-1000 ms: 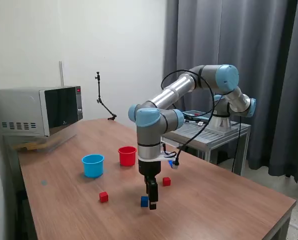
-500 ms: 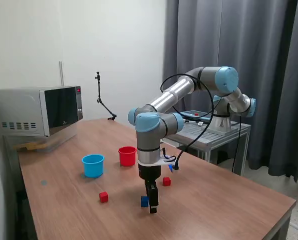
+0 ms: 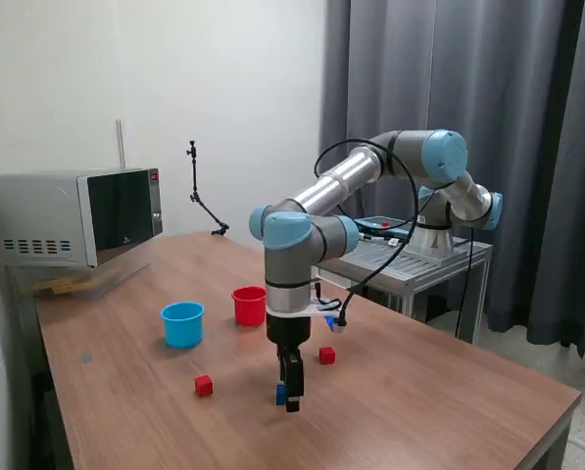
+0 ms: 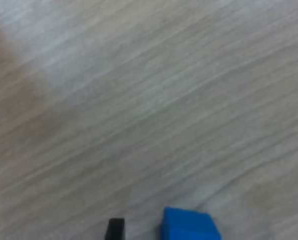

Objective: Place red objects in the red bin, and blue objects in the blue bin.

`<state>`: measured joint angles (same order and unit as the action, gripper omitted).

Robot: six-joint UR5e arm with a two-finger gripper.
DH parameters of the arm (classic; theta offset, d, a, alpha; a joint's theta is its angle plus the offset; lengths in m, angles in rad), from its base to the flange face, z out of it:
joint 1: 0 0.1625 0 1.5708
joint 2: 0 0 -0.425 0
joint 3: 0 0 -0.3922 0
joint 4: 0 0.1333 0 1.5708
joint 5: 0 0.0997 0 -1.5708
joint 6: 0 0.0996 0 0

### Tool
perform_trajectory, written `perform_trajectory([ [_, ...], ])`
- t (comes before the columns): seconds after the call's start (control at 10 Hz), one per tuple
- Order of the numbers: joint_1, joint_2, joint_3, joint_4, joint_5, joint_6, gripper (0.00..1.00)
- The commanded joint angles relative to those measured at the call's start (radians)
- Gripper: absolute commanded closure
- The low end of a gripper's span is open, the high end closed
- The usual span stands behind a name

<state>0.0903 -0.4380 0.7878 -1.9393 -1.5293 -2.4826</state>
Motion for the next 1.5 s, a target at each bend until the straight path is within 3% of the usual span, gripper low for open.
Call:
perform_trajectory([
  [0.0,-0.004,-0.004,0.007,0.0,-0.015,-0.001,0.0],
  [1.4,-0.007,-0.018,0.019,0.01,-0.012,0.024,0.0],
])
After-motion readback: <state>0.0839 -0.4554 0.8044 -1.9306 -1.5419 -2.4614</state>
